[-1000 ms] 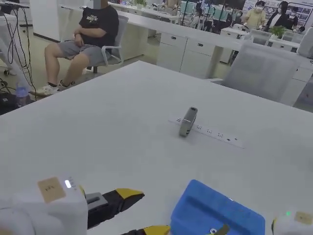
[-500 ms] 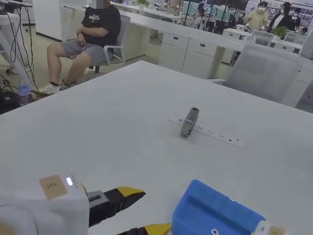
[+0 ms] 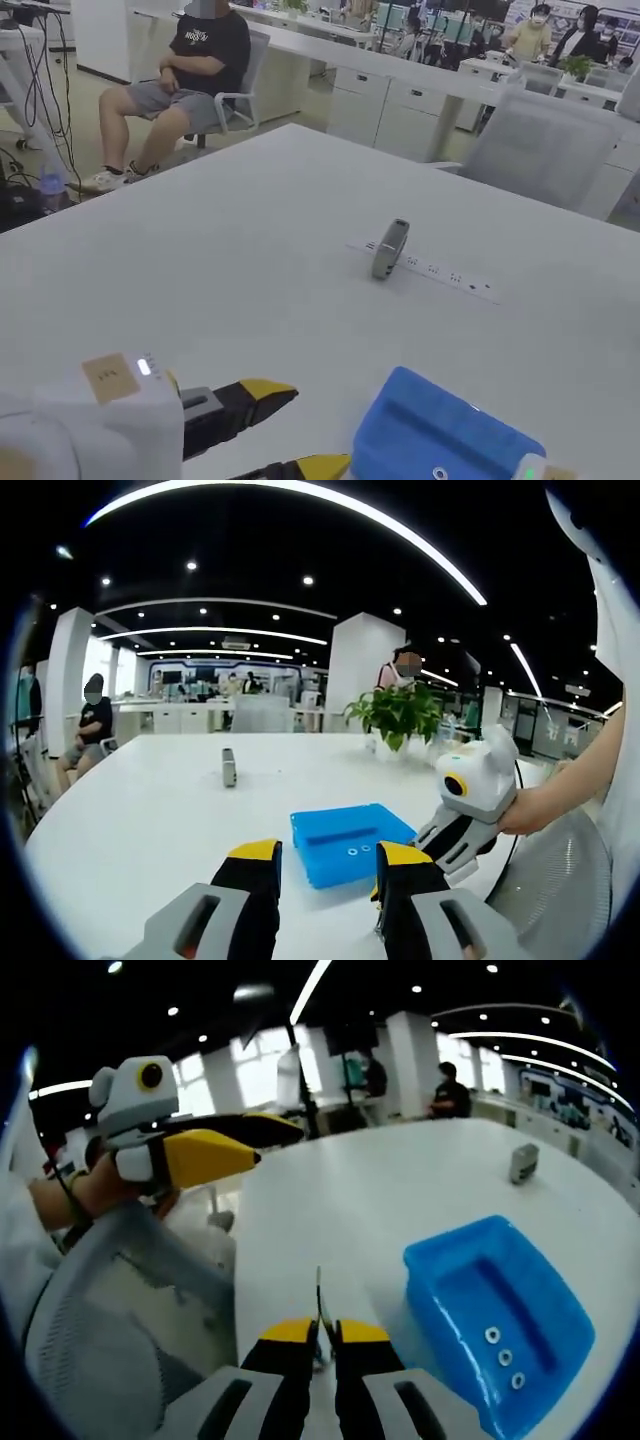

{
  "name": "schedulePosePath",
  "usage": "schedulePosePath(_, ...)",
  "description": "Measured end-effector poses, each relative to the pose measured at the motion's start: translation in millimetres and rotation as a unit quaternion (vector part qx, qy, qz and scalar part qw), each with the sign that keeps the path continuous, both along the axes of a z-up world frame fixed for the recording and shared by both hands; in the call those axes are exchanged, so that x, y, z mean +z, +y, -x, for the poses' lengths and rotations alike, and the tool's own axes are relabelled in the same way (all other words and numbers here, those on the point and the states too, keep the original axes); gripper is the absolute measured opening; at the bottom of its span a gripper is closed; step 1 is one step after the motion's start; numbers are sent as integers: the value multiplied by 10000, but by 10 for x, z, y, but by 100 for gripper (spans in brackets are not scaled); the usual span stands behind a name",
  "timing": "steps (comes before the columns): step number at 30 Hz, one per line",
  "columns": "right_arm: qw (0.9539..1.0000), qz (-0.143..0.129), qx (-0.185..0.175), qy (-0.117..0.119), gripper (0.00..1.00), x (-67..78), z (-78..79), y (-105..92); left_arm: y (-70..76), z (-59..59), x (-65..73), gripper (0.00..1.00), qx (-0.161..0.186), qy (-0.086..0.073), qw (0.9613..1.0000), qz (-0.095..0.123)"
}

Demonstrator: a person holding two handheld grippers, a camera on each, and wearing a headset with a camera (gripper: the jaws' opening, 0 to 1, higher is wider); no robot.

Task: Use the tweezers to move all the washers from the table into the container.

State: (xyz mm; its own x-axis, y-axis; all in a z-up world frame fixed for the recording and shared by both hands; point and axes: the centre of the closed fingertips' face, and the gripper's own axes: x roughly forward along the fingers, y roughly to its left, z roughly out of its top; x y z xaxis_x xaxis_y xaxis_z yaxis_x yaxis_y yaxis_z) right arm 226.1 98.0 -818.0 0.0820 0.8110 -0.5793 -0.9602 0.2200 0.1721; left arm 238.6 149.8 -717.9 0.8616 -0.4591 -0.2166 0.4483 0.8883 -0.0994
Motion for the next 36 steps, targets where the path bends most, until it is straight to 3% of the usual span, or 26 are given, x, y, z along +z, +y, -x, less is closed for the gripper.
schedulePosePath(8, 9992, 92, 226, -322, 3, 2, 33, 23, 4, 3, 1, 36, 8, -9, 10000, -9)
schedulePosePath(36, 9998, 53, -31, -167, 3, 13, -34, -9, 19, -1, 15, 36, 44, -41, 10000, 3)
